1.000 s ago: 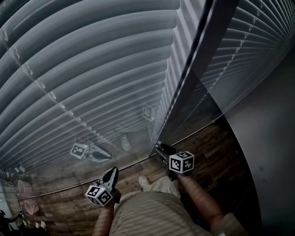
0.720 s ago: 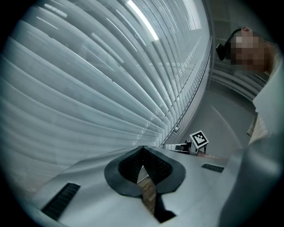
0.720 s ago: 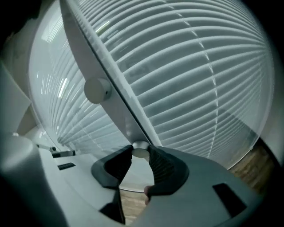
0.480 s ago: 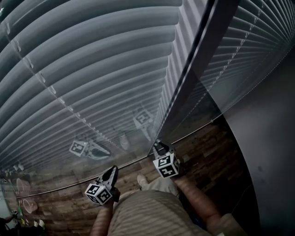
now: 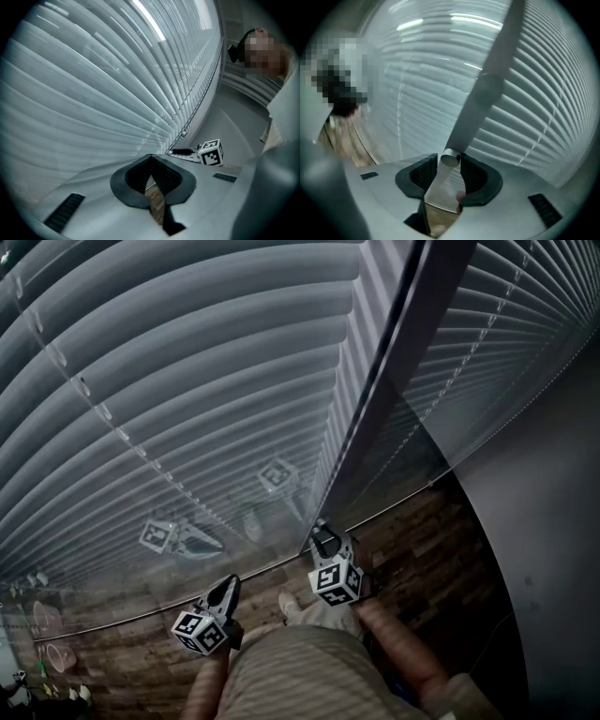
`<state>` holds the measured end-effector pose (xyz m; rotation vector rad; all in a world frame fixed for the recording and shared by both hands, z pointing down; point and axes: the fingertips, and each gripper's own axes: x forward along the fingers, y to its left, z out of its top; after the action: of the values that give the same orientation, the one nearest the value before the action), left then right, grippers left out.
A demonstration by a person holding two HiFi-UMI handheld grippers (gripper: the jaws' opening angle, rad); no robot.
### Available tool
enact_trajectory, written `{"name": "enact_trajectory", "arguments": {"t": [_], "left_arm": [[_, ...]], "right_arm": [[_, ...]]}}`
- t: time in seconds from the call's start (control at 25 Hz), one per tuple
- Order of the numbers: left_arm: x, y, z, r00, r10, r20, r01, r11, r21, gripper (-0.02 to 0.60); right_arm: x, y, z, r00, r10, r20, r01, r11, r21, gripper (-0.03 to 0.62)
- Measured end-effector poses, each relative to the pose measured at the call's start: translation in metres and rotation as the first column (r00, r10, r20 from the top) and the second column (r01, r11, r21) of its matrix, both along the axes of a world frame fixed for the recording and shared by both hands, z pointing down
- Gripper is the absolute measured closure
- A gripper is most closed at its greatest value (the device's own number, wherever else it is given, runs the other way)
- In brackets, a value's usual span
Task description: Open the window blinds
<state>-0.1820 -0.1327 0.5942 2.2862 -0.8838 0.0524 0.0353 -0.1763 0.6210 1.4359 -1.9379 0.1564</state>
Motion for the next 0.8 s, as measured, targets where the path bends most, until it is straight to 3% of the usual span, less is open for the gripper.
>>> {"name": "enact_trajectory", "arguments": {"t": [0.04, 0.08, 0.16, 0.24, 0.36, 0.44, 0.48, 0.52, 0.56, 0.6, 0.64, 0.72, 0.76, 0.8], "left_arm": [[-0.001, 0.0, 0.001, 1.0, -0.002, 0.001, 0.002, 1.0, 0.001, 0.571], [-0.003, 0.0, 0.001, 1.0, -0.005, 0.001, 0.005, 1.0, 0.001, 0.571], [-0.006, 0.0, 0.001, 1.0, -0.012, 0.0, 0.012, 1.0, -0.002, 0.571], [-0.007, 0.0, -0.001, 1.0, -0.014, 0.002, 0.014, 1.0, -0.004, 0.571], [-0.004, 0.0, -0.01, 1.0, -0.003, 0.005, 0.003, 1.0, 0.0, 0.571], [-0.002, 0.0, -0.014, 1.0, 0.004, 0.004, -0.004, 1.0, 0.003, 0.571], [-0.001, 0.001, -0.015, 1.0, 0.006, 0.003, -0.006, 1.0, 0.002, 0.571], [-0.001, 0.001, -0.015, 1.0, 0.008, 0.002, -0.008, 1.0, 0.002, 0.571], [-0.001, 0.001, -0.015, 1.0, 0.009, 0.003, -0.009, 1.0, 0.002, 0.571], [-0.001, 0.001, -0.014, 1.0, 0.011, 0.004, -0.011, 1.0, 0.001, 0.571], [-0.001, 0.001, -0.012, 1.0, 0.012, 0.005, -0.012, 1.0, 0.0, 0.571], [-0.002, 0.002, -0.011, 1.0, 0.015, 0.007, -0.015, 1.0, -0.002, 0.571], [-0.001, 0.002, -0.011, 1.0, 0.017, 0.007, -0.017, 1.0, -0.003, 0.571], [-0.001, 0.002, -0.012, 1.0, 0.018, 0.006, -0.018, 1.0, -0.004, 0.571]], "right_arm": [[0.002, 0.002, 0.0, 0.979, 0.044, 0.2, -0.039, 0.999, -0.03, 0.425], [0.006, 0.004, 0.001, 0.915, 0.104, 0.389, -0.081, 0.994, -0.075, 0.399], [0.016, 0.006, 0.004, 0.744, 0.221, 0.631, -0.148, 0.975, -0.167, 0.382], [0.023, 0.004, 0.006, 0.598, 0.294, 0.746, -0.176, 0.956, -0.235, 0.384], [0.022, -0.003, -0.002, 0.404, 0.331, 0.853, -0.159, 0.943, -0.291, 0.398], [0.02, -0.008, -0.011, 0.315, 0.32, 0.894, -0.151, 0.946, -0.285, 0.441], [0.019, -0.009, -0.013, 0.296, 0.313, 0.902, -0.154, 0.948, -0.278, 0.464], [0.018, -0.008, -0.012, 0.301, 0.31, 0.902, -0.158, 0.949, -0.274, 0.464], [0.017, -0.007, -0.01, 0.333, 0.31, 0.891, -0.162, 0.949, -0.27, 0.464], [0.017, -0.006, -0.007, 0.4, 0.304, 0.865, -0.167, 0.952, -0.257, 0.465], [0.015, -0.005, -0.006, 0.503, 0.286, 0.815, -0.173, 0.958, -0.229, 0.467], [0.013, -0.006, -0.007, 0.758, 0.218, 0.614, -0.168, 0.976, -0.14, 0.467], [0.011, -0.006, -0.009, 0.864, 0.178, 0.472, -0.152, 0.984, -0.093, 0.467], [0.009, -0.006, -0.012, 0.934, 0.143, 0.327, -0.132, 0.99, -0.055, 0.467]]}}
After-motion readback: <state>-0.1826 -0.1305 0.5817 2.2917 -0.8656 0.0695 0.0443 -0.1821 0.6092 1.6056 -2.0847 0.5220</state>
